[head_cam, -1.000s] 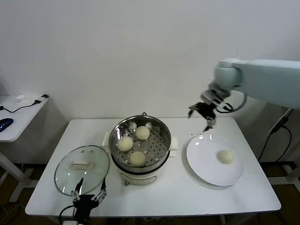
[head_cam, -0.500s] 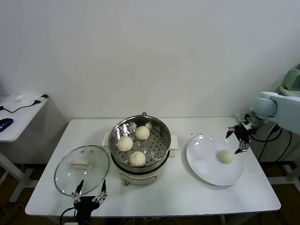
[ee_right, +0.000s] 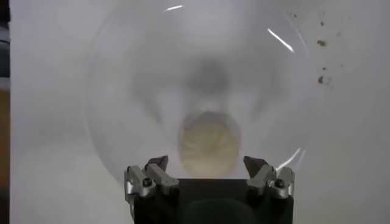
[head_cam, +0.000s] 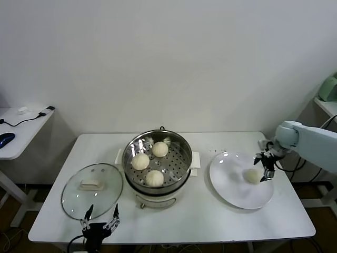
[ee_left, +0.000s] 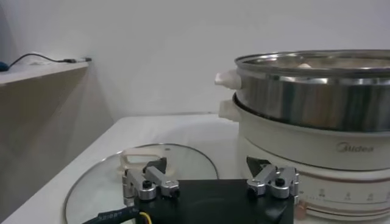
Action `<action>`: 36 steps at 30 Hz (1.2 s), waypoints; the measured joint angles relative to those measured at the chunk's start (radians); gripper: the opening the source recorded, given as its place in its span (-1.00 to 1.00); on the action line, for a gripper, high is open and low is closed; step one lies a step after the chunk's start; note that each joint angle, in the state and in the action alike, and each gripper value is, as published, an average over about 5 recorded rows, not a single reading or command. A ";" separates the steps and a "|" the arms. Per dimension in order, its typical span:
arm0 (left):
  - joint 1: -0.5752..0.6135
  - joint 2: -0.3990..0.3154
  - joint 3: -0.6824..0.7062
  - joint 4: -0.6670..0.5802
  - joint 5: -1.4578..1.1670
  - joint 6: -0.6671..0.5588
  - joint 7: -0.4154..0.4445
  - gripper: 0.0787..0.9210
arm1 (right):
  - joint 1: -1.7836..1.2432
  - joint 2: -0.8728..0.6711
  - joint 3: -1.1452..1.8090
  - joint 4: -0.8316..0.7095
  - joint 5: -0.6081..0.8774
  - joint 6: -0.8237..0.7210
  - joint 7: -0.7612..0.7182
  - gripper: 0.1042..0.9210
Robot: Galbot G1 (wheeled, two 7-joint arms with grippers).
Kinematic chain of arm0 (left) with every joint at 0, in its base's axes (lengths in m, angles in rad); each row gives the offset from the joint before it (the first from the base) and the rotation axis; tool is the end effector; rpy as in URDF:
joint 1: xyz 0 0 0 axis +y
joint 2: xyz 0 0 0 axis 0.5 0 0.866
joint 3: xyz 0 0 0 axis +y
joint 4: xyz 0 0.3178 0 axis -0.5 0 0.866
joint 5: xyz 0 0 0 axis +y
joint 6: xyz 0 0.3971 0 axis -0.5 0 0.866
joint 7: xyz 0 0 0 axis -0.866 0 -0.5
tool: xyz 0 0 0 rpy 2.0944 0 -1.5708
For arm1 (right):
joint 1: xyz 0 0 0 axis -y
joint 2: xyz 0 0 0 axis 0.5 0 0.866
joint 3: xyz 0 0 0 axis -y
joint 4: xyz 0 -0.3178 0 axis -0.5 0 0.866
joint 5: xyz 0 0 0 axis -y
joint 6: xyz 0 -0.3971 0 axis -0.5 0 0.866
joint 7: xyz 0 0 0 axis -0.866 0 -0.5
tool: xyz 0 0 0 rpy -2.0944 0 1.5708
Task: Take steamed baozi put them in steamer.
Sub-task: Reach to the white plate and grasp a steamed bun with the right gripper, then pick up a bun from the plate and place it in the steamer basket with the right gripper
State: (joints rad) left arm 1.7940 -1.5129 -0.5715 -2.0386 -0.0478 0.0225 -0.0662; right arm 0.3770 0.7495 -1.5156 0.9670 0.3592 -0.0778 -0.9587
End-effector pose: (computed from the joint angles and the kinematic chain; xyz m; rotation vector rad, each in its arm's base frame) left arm 0.1664 0.0250 -0.3414 0.1131 -2.8402 -0.0536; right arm 0.5558 -0.1990 -0.2312 1.1877 -1.3076 1.2337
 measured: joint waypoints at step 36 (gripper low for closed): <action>0.003 0.026 0.021 -0.045 -0.001 0.015 0.007 0.77 | 0.479 0.129 -0.260 0.264 0.364 -0.118 0.036 0.23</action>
State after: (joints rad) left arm 1.7971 -1.4866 -0.5501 -2.0833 -0.0487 0.0379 -0.0587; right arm 0.8562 0.8784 -1.7761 1.2314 0.7237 -0.1955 -0.9224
